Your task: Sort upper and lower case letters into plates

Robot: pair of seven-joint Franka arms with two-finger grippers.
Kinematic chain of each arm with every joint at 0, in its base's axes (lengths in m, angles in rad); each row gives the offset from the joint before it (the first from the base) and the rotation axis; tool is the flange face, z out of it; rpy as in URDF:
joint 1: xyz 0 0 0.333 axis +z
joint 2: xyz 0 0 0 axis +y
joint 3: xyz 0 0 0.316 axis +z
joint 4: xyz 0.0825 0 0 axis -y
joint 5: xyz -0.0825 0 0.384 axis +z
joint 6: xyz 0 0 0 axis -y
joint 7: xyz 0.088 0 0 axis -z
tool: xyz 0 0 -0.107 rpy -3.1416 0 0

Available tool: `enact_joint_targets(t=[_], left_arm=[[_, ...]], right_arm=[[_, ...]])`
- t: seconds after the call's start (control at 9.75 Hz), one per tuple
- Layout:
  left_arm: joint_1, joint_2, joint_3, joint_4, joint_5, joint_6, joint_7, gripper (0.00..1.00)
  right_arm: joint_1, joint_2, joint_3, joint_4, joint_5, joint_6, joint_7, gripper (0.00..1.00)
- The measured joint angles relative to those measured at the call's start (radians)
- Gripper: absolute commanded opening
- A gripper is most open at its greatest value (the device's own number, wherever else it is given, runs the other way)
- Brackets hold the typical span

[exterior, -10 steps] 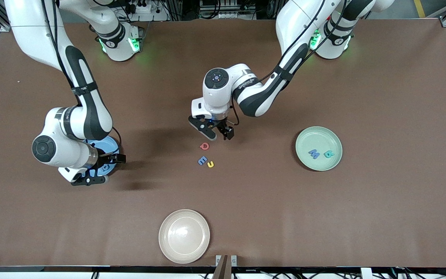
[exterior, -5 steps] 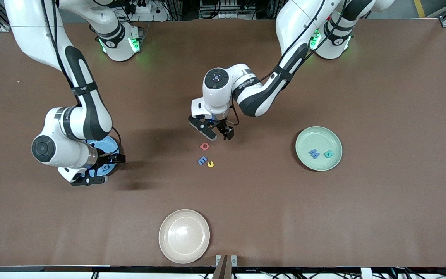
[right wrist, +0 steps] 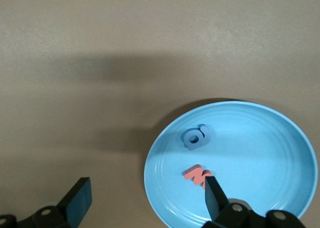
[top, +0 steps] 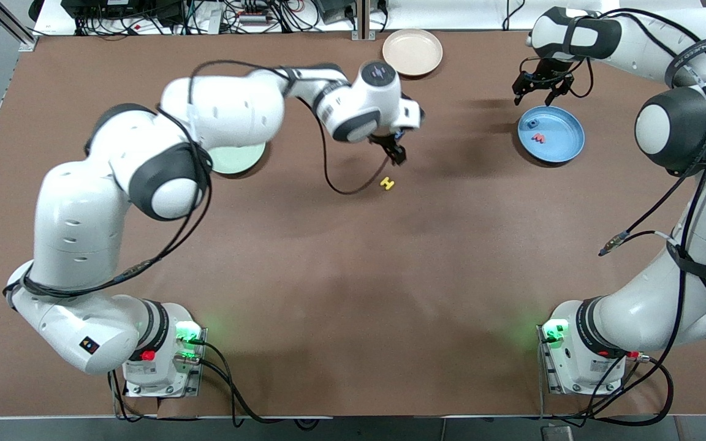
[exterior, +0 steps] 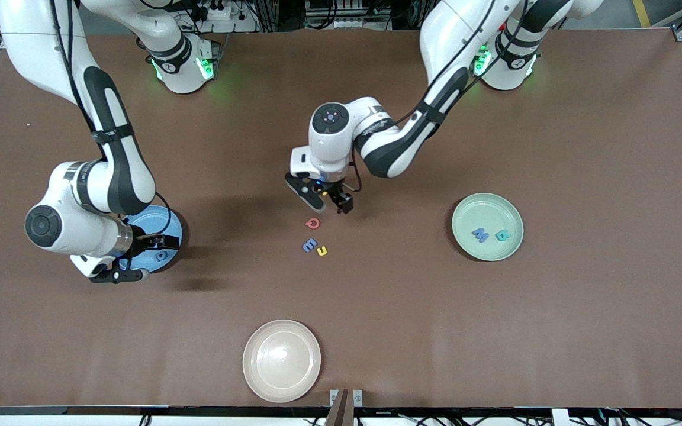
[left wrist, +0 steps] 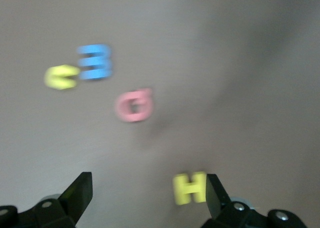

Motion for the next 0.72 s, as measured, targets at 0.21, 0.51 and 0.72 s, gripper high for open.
enact_joint_targets(t=[0.21, 0.51, 0.72], left_arm=[[-0.057, 0.030, 0.007, 0.006, 0.000, 0.020, 0.002, 1.00], [-0.042, 0.030, 0.017, 0.013, 0.000, 0.020, 0.025, 1.00], [-0.041, 0.033, 0.019, -0.010, 0.000, 0.018, 0.033, 1.00]], right_arm=[[-0.002, -0.002, -0.015, 0.001, 0.000, 0.001, 0.000, 1.00], [-0.003, -0.003, -0.025, 0.002, 0.000, 0.002, 0.000, 1.00], [0.004, -0.003, -0.020, 0.000, 0.000, 0.000, -0.001, 1.00]])
